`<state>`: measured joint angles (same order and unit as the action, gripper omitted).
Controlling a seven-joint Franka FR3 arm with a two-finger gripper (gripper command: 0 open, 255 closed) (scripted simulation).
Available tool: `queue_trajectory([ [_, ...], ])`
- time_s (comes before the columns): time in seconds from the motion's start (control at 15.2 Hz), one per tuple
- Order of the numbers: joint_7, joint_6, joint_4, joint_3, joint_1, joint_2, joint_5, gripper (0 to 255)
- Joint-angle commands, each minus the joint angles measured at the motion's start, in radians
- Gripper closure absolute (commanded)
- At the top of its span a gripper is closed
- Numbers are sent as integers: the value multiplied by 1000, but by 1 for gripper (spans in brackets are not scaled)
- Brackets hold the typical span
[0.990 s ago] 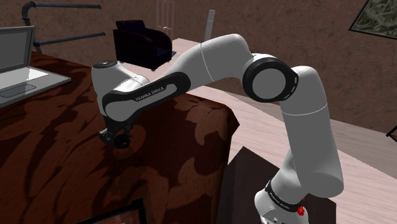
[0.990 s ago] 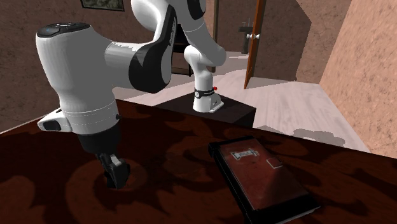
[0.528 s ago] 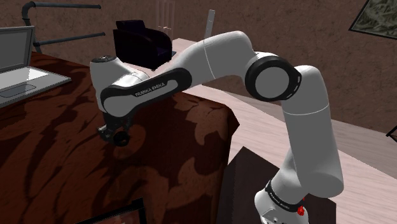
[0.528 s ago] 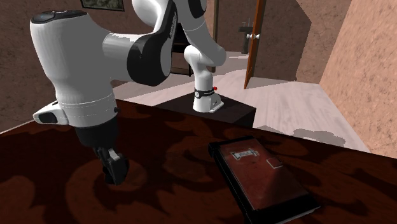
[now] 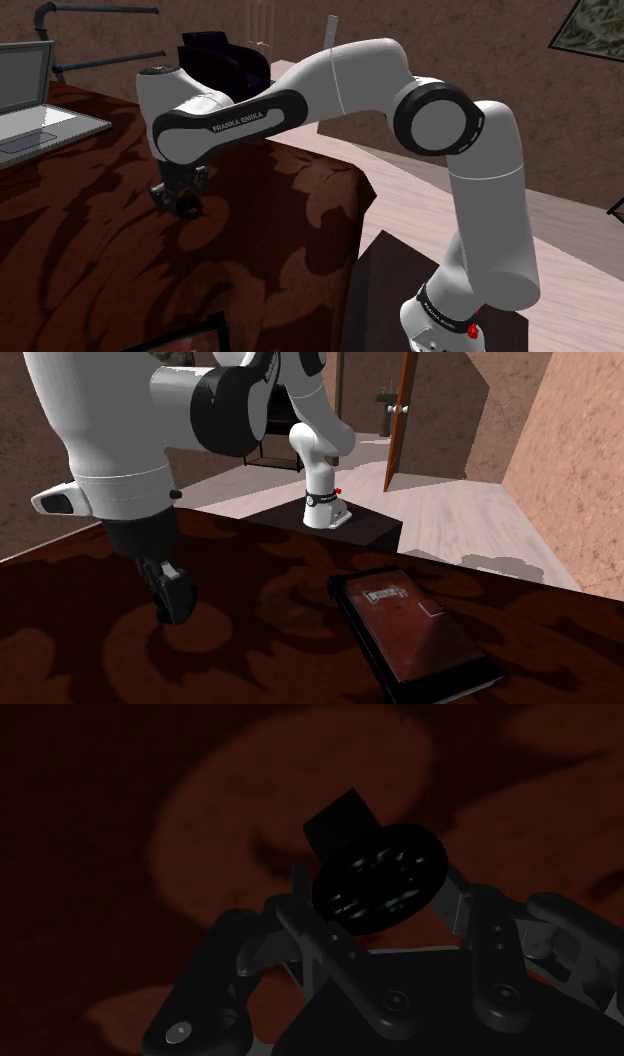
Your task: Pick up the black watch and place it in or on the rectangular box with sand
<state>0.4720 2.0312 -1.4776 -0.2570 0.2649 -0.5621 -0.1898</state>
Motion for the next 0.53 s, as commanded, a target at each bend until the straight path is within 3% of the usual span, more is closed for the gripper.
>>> queue_trajectory([
  [0.0, -4, -24, 14, -2, -1, 10, 4, 255],
  [0.46, -13, -103, 69, -7, -1, 35, 13, 255],
])
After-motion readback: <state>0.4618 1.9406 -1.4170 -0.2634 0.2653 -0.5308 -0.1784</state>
